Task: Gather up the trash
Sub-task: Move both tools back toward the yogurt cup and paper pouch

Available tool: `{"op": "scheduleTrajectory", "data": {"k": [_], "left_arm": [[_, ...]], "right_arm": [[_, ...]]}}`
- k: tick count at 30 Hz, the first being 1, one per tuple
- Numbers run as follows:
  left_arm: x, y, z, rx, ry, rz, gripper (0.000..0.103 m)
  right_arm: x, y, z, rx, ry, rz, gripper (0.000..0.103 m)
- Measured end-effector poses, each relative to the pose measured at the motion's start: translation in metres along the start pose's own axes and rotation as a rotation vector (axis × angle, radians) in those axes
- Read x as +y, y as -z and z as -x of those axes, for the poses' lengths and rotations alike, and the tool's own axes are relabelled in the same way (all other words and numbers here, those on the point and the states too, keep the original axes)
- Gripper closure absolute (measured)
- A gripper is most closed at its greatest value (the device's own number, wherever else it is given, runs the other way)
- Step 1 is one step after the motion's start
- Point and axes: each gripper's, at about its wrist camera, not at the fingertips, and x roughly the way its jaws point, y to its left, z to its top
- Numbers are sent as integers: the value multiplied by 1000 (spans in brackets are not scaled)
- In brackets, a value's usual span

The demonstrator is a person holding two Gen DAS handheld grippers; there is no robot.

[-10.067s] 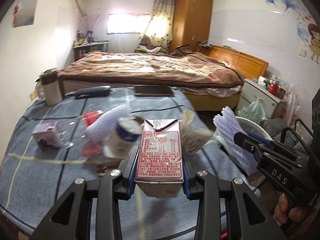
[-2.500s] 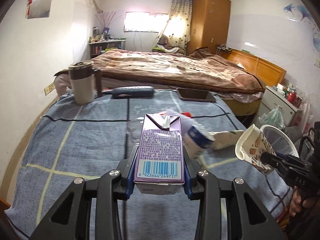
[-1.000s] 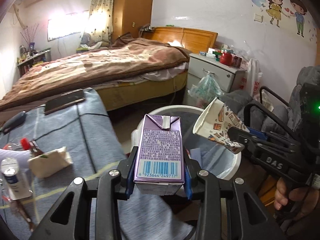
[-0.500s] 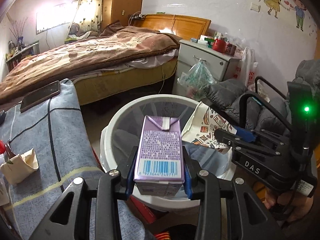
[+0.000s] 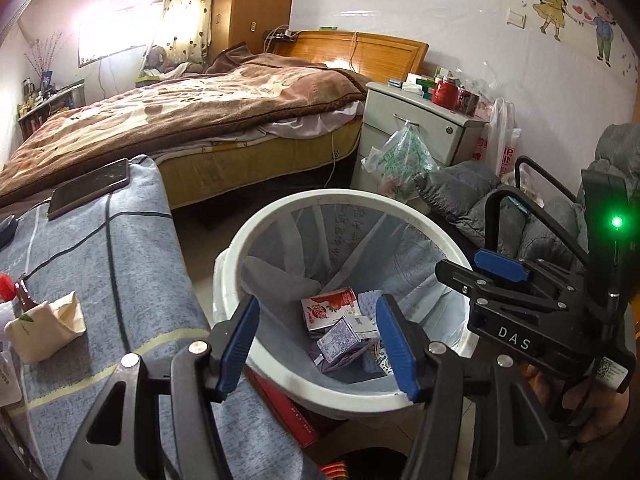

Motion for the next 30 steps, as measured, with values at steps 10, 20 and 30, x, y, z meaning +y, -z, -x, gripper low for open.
{"op": "scheduleTrajectory", "data": {"k": [10,20,30], "left_arm": [[15,6,25,-47,-45,18,39],[44,21,61,-107,-96,66,39],[102,43,101,-162,-227,160,39]], "right_arm": [[15,1,14,-40,-33,1,45],[41,2,27,-80,-89,16,45],[88,2,29,-96,-189,82,45]]}}
